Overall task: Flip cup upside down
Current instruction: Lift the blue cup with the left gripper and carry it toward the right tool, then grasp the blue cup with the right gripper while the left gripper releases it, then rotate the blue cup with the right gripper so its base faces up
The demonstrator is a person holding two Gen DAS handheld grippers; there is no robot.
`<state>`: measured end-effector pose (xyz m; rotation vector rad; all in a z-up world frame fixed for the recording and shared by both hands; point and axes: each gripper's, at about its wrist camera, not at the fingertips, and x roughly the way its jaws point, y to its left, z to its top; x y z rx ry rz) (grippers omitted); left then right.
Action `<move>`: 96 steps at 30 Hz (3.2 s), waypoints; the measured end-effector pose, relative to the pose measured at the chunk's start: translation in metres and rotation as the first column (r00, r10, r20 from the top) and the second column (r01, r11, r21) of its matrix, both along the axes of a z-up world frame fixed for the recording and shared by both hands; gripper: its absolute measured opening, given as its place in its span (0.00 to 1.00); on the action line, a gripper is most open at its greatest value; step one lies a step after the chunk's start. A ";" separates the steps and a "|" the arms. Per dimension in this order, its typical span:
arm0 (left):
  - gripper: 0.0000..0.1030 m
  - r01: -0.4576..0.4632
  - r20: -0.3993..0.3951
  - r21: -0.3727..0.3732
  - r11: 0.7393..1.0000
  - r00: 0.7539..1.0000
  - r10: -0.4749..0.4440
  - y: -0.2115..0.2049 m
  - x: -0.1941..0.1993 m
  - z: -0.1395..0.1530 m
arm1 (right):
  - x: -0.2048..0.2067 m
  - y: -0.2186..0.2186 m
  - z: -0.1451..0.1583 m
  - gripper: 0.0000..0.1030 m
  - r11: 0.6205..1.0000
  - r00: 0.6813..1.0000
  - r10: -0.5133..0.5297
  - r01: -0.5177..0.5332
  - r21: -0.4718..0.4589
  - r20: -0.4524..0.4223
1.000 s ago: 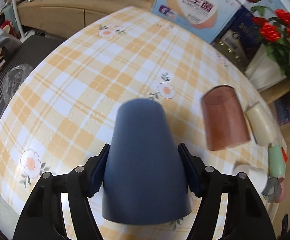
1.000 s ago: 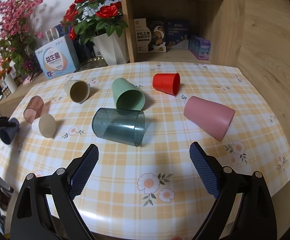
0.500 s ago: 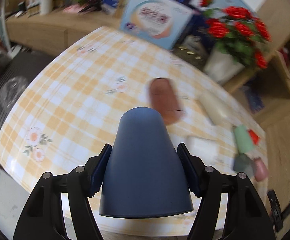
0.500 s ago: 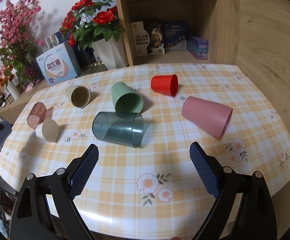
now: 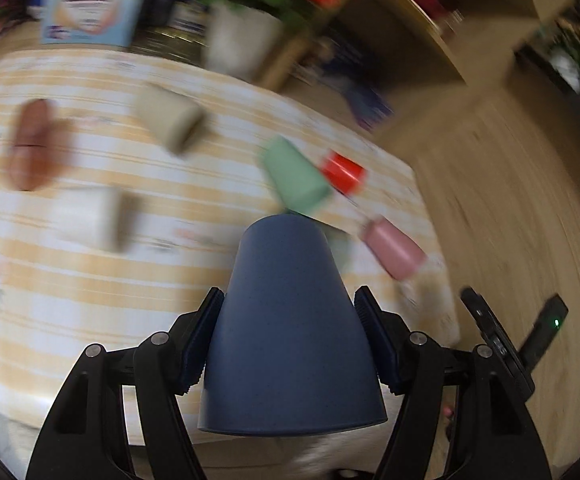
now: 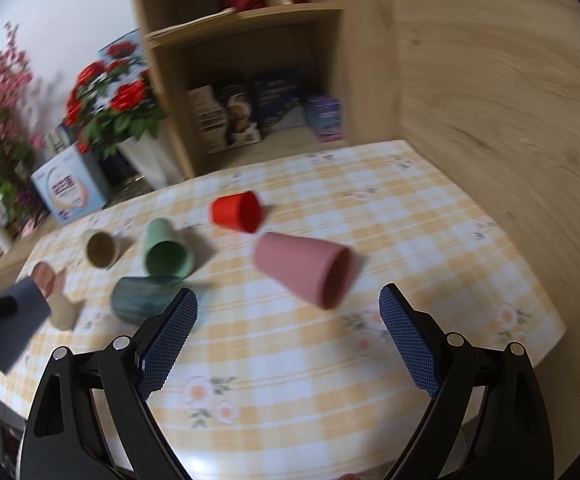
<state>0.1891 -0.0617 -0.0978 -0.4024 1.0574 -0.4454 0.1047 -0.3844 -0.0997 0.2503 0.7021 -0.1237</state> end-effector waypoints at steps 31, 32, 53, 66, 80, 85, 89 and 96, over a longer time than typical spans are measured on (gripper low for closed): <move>0.64 0.228 -0.053 0.242 0.943 0.974 -0.222 -0.207 0.040 -0.097 | -0.025 -0.089 -0.024 0.87 0.991 0.989 -0.127 0.129 0.033 -0.073; 0.64 0.228 -0.052 0.244 0.943 0.974 -0.222 -0.206 0.038 -0.096 | -0.025 -0.088 -0.023 0.87 0.991 0.990 -0.122 0.125 0.036 -0.075; 0.89 0.145 0.135 0.297 0.944 0.972 -0.192 -0.147 0.008 -0.033 | -0.017 -0.045 -0.010 0.87 0.995 0.986 -0.044 0.057 0.078 -0.158; 0.94 -0.120 0.340 0.374 0.919 0.940 -0.016 -0.036 -0.025 0.006 | 0.014 -0.002 -0.023 0.87 0.982 0.960 0.082 -0.031 0.188 -0.267; 0.94 -0.362 0.360 0.320 0.875 0.901 0.241 0.055 -0.053 -0.005 | 0.106 0.054 -0.069 0.86 0.933 0.858 0.236 -0.068 0.355 -0.457; 0.94 -0.365 0.356 0.308 0.879 0.901 0.249 0.057 -0.053 -0.007 | 0.119 0.058 -0.082 0.65 0.944 0.837 0.202 -0.028 0.329 -0.509; 0.94 -0.363 0.340 0.300 0.882 0.905 0.256 0.057 -0.051 -0.011 | 0.123 0.053 -0.097 0.63 0.928 0.832 0.181 0.032 0.370 -0.525; 0.94 -0.361 0.318 0.310 0.879 0.911 0.262 0.054 -0.049 -0.017 | 0.125 0.051 -0.110 0.57 0.895 0.845 0.185 0.067 0.442 -0.502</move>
